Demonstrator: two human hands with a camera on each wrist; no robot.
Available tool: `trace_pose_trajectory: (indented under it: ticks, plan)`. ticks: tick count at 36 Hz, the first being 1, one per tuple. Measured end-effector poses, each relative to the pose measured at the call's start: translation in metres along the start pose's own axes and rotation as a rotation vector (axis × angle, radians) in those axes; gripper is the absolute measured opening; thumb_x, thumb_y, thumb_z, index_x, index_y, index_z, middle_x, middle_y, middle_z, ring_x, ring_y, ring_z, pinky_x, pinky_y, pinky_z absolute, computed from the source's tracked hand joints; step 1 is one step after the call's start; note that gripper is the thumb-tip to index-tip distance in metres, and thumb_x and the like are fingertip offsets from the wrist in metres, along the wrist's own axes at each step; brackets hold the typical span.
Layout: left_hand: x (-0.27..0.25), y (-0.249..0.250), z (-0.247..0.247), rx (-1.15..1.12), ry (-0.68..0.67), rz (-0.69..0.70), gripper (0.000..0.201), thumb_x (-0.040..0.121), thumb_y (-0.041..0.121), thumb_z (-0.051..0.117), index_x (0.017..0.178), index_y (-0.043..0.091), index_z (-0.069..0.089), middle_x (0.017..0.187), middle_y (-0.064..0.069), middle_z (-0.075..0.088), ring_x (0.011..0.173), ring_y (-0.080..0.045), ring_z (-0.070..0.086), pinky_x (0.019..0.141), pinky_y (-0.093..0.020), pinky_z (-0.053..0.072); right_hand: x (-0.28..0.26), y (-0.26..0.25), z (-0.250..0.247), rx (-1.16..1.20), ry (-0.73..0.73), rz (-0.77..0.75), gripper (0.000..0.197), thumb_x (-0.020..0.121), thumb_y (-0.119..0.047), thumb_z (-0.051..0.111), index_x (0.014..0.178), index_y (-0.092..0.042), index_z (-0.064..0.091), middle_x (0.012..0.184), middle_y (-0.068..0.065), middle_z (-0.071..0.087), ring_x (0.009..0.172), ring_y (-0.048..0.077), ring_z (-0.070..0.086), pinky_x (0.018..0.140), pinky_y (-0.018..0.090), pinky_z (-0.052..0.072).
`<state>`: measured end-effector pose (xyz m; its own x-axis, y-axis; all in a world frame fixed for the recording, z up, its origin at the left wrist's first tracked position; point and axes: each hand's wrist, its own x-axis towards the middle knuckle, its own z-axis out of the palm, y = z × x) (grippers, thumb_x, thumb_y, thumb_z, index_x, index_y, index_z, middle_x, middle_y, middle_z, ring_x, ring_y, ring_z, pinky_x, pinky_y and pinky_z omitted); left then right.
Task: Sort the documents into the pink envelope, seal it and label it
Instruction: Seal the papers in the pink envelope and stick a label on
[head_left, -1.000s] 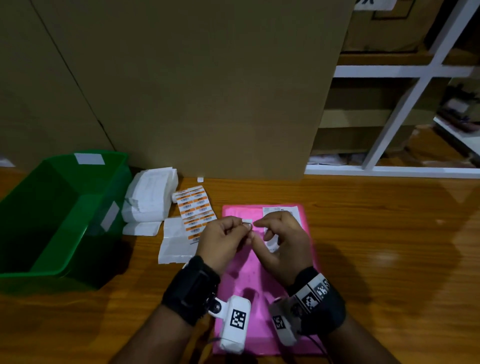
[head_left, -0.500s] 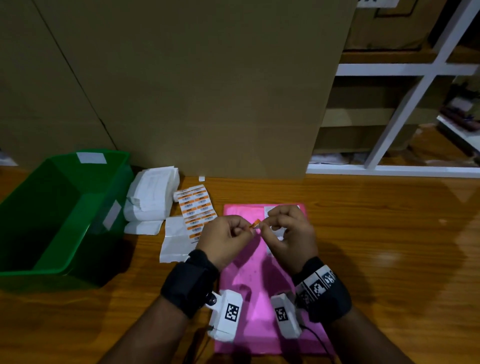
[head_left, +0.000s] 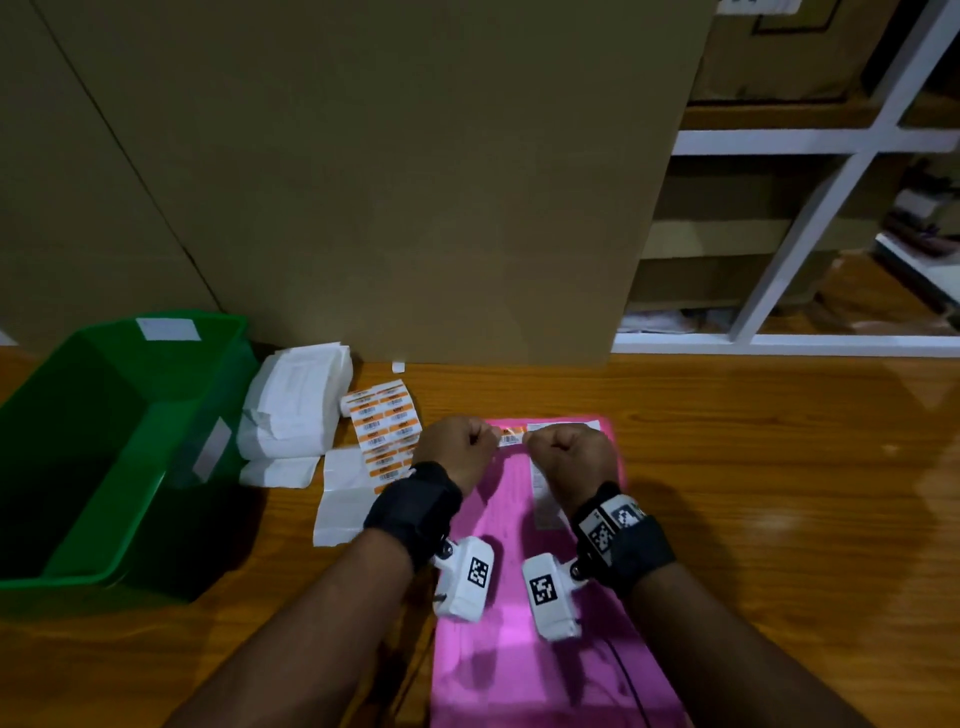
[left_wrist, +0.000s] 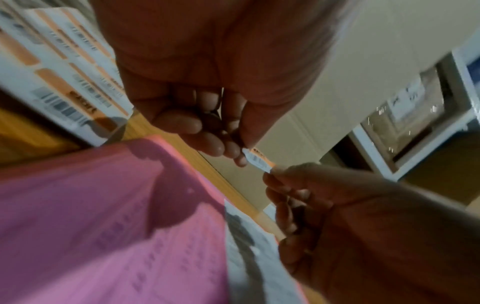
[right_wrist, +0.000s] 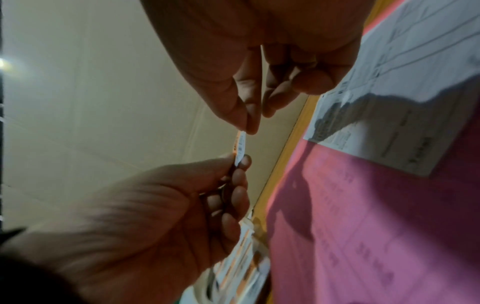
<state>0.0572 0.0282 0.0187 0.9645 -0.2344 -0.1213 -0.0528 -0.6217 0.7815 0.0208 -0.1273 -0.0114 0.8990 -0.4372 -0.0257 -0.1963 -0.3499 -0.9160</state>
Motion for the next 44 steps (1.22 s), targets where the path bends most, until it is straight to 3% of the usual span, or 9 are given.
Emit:
trace_pose_trajectory:
  ticks: [4,9,12,18,23,33,38,41,44]
  plan:
    - [0.024,0.007,0.000,0.262,-0.013,0.035,0.036,0.103,0.032,0.051,0.070,0.019,0.058,0.077,-0.006,0.065,0.077,-0.025,0.061,0.072,-0.033,0.049,0.019,-0.006,0.003,-0.183,-0.041,0.001,0.034,0.084,-0.025,0.067,0.060,-0.002,0.064,0.052,0.003,0.057,0.050,0.017,0.047,0.054,0.030,0.051]
    - [0.046,0.011,0.008,0.481,-0.057,0.022,0.025,0.102,0.031,0.049,0.090,0.020,0.068,0.090,-0.005,0.070,0.087,-0.026,0.065,0.086,-0.038,0.056,0.035,-0.014,0.009,-0.308,-0.074,-0.015,0.035,0.086,-0.015,0.064,0.055,-0.001,0.057,0.050,0.004,0.045,0.047,0.014,0.037,0.036,0.013,0.023]
    - [0.053,0.009,0.013,0.568,-0.070,0.032,0.023,0.101,0.030,0.050,0.100,0.021,0.070,0.097,-0.005,0.072,0.089,-0.026,0.066,0.085,-0.037,0.056,0.043,-0.007,0.016,-0.349,-0.047,0.045,0.038,0.082,-0.014,0.066,0.047,-0.013,0.050,0.046,-0.007,0.044,0.044,0.004,0.041,0.045,0.012,0.031]
    - [0.059,0.005,0.020,0.633,-0.090,0.036,0.025,0.102,0.035,0.050,0.100,0.019,0.069,0.092,-0.004,0.069,0.082,-0.023,0.060,0.073,-0.032,0.046,0.048,-0.001,0.027,-0.472,-0.136,0.075,0.029,0.087,-0.031,0.064,0.081,-0.005,0.074,0.088,0.014,0.072,0.095,0.030,0.063,0.089,0.036,0.053]
    - [0.061,0.006,0.021,0.634,-0.124,0.011,0.024,0.101,0.034,0.053,0.097,0.015,0.068,0.090,-0.005,0.069,0.083,-0.023,0.063,0.078,-0.036,0.055,0.054,0.008,0.032,-0.490,-0.091,0.172,0.034,0.082,-0.040,0.065,0.083,-0.006,0.069,0.077,0.001,0.062,0.081,0.022,0.062,0.072,0.018,0.042]
    - [0.061,0.009,0.022,0.601,-0.137,-0.028,0.022,0.100,0.033,0.056,0.094,0.015,0.069,0.084,-0.004,0.067,0.082,-0.022,0.064,0.081,-0.036,0.058,0.063,0.011,0.041,-0.567,-0.117,0.221,0.035,0.077,-0.047,0.066,0.070,-0.013,0.066,0.088,0.011,0.070,0.078,0.023,0.068,0.072,0.027,0.057]
    - [0.063,0.007,0.021,0.609,-0.140,-0.055,0.019,0.096,0.031,0.062,0.090,0.015,0.070,0.081,-0.003,0.067,0.079,-0.023,0.065,0.080,-0.035,0.058,0.062,0.005,0.037,-0.604,-0.116,0.260,0.052,0.075,-0.055,0.070,0.093,-0.007,0.068,0.081,0.004,0.067,0.062,0.013,0.057,0.048,0.015,0.035]
    - [0.064,0.006,0.018,0.596,-0.136,-0.058,0.023,0.096,0.036,0.063,0.089,0.015,0.071,0.083,-0.004,0.068,0.081,-0.023,0.065,0.081,-0.037,0.058,0.065,0.004,0.039,-0.672,-0.139,0.238,0.050,0.075,-0.055,0.072,0.091,-0.008,0.069,0.094,0.009,0.068,0.077,0.019,0.065,0.068,0.025,0.056]
    - [0.064,0.004,0.018,0.594,-0.123,-0.047,0.026,0.096,0.039,0.064,0.092,0.014,0.071,0.086,-0.005,0.069,0.083,-0.024,0.064,0.081,-0.036,0.057,0.064,0.003,0.037,-0.758,-0.147,0.198,0.047,0.076,-0.055,0.072,0.094,-0.011,0.071,0.103,0.010,0.068,0.089,0.024,0.067,0.081,0.031,0.058]
